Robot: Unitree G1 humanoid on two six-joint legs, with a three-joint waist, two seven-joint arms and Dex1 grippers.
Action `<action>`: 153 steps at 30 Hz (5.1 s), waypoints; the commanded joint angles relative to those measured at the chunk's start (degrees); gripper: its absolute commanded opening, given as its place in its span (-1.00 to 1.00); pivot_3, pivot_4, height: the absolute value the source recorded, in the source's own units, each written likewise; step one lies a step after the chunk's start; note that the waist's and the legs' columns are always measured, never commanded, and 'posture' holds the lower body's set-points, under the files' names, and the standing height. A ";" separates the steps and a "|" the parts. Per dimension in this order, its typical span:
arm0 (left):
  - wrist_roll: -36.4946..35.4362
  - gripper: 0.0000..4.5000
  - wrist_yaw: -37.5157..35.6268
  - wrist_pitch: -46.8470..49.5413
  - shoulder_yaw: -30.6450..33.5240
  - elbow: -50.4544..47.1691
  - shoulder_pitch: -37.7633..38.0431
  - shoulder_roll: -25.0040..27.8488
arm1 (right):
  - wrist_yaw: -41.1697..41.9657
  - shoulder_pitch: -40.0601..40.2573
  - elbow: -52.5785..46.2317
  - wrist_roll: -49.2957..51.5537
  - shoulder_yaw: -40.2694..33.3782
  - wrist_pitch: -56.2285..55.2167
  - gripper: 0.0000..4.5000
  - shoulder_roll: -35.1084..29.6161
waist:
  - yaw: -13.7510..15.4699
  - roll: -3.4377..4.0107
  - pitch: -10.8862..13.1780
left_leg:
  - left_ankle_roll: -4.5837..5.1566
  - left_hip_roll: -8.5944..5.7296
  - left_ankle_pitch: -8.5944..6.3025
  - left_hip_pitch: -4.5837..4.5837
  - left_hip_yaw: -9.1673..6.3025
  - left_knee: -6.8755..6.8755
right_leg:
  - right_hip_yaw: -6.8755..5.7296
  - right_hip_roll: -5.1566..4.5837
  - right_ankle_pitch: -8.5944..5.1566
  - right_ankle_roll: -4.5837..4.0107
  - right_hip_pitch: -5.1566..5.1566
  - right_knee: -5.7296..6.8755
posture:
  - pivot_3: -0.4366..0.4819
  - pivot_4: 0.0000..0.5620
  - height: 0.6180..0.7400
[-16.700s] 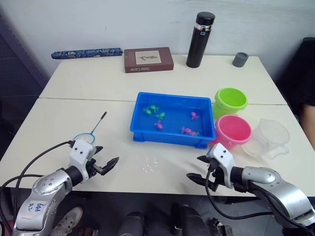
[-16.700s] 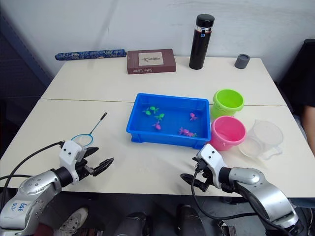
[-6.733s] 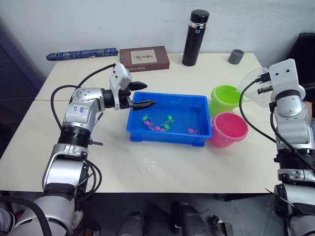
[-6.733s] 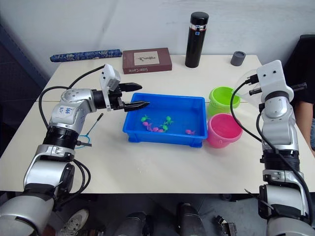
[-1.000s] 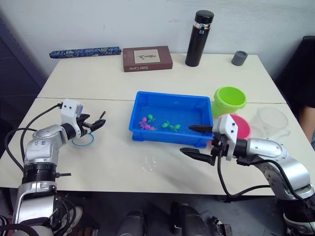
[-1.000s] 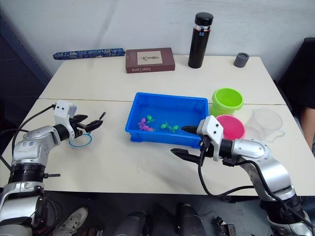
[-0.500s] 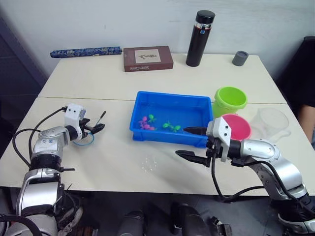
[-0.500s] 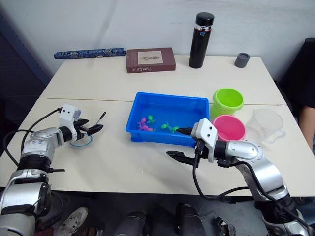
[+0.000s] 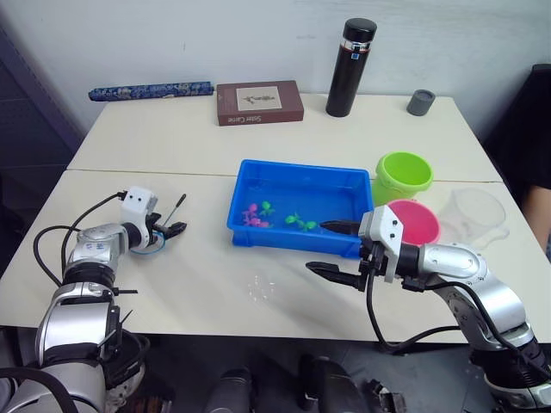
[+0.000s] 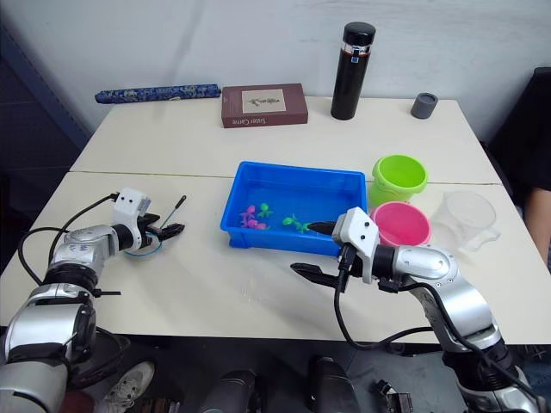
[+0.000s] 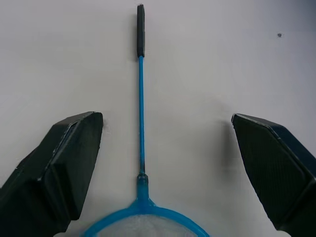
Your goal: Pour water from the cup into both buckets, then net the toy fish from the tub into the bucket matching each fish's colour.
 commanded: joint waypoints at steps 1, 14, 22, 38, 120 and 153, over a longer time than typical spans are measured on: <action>0.46 0.61 -0.20 0.25 0.05 1.50 -0.55 -0.46 | -0.53 -0.46 -2.41 0.31 -0.51 -0.55 1.00 0.39 | 0.02 0.00 0.00 | 0.00 0.00 0.00 0.00 0.00 0.01 | 0.00 0.00 0.00 0.00 0.00 0.01 | -0.05 -0.47 1.00; 1.24 -0.95 0.10 -0.20 -0.09 2.52 -0.39 -0.45 | -1.24 -0.54 -2.21 0.58 -1.14 -0.41 1.00 0.18 | 0.11 -0.01 -0.01 | 0.00 -0.03 0.00 0.00 -0.01 0.04 | 0.00 -0.04 0.00 0.00 0.00 0.05 | -0.05 -0.47 1.00; 1.65 -0.95 1.10 -1.84 -0.08 1.48 -0.11 0.15 | -1.20 -0.82 -1.66 0.54 -1.13 -0.55 1.00 0.22 | 0.11 -0.01 -0.01 | 0.00 -0.03 0.00 0.00 -0.01 0.05 | -0.01 -0.04 0.00 0.00 0.00 0.06 | -0.05 -0.47 1.00; -4.26 -0.95 -9.05 5.31 2.39 -40.32 10.94 9.32 | 1.64 -4.34 2.07 0.94 -0.48 0.21 1.00 0.14 | -0.25 -0.10 0.04 | -0.01 0.01 -0.04 -0.04 -0.04 0.06 | 0.03 -0.06 0.00 -0.01 -0.04 0.03 | -0.05 -0.47 1.00; -2.78 -1.00 -39.31 1.15 -23.44 -50.76 -3.34 -7.24 | 0.34 -9.42 -1.98 5.07 -1.17 17.50 -0.97 -5.19 | 0.08 -0.09 0.04 | 0.11 0.01 -0.05 -0.10 -0.02 0.16 | 0.07 0.00 -0.01 -0.01 -0.04 0.02 | -0.05 -0.47 1.00; -15.24 0.98 -31.75 22.81 0.37 -50.39 -4.71 14.32 | -1.87 -11.60 4.15 1.04 -5.57 12.02 -1.00 -7.41 | -0.96 -0.08 0.05 | 0.09 0.01 -0.05 -0.07 -0.04 0.12 | 0.06 0.01 -0.01 -0.01 -0.04 0.01 | -0.05 -0.47 1.00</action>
